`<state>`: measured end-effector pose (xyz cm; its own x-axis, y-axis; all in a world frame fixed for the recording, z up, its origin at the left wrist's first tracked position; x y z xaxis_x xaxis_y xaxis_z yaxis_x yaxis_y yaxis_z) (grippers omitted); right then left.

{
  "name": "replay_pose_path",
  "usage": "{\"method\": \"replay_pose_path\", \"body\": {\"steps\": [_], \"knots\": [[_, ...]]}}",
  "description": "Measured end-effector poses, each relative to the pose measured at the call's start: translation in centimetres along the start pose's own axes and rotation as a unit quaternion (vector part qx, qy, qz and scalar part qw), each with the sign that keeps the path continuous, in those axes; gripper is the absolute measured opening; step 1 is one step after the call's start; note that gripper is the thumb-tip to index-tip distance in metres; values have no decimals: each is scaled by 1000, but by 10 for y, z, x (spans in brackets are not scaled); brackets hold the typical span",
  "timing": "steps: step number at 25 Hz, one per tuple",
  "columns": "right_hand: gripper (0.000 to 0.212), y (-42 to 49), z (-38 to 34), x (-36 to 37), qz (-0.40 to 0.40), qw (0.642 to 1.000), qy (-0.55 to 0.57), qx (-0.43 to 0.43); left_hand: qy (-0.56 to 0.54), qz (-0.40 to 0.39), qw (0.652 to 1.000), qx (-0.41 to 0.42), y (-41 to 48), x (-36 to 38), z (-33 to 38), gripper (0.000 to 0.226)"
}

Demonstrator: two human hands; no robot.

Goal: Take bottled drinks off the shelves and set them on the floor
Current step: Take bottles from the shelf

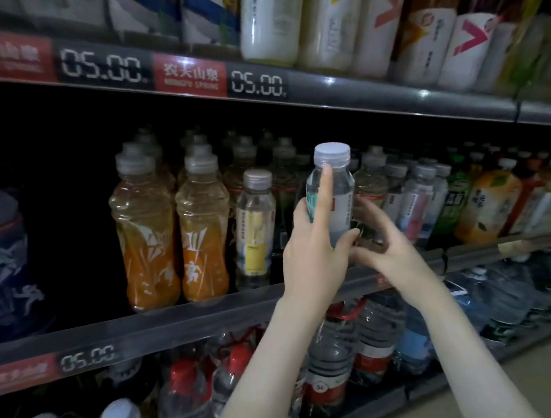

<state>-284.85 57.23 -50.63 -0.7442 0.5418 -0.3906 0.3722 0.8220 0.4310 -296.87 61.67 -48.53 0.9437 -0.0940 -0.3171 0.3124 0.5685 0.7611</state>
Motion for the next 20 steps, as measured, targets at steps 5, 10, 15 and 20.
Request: {"method": "replay_pose_path", "body": {"steps": [5, 10, 15, 20], "knots": [[77, 38, 43, -69, 255, 960, -114, 33, 95, -41, 993, -63, 26, 52, -43, 103], [94, 79, 59, -46, 228, 939, -240, 93, 77, -71, 989, -103, 32, 76, -70, 101], [90, 81, 66, -49, 272, 933, -213, 97, 28, -95, 992, -82, 32, 94, -68, 112], [88, 36, 49, -70, 367, 918, -137, 60, 72, -121, 986, -94, 30, 103, -69, 113]]}}
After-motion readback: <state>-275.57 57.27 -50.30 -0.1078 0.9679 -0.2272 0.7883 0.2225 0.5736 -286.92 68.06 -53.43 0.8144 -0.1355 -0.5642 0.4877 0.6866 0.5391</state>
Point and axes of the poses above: each hand's wrist, its own y-axis towards the middle knuckle, its own x-axis out of the palm, z = x × y, the point moved 9 cm from there along y, towards the middle knuckle, and after that the axes turned 2 degrees about z, right-handed, at the moved point
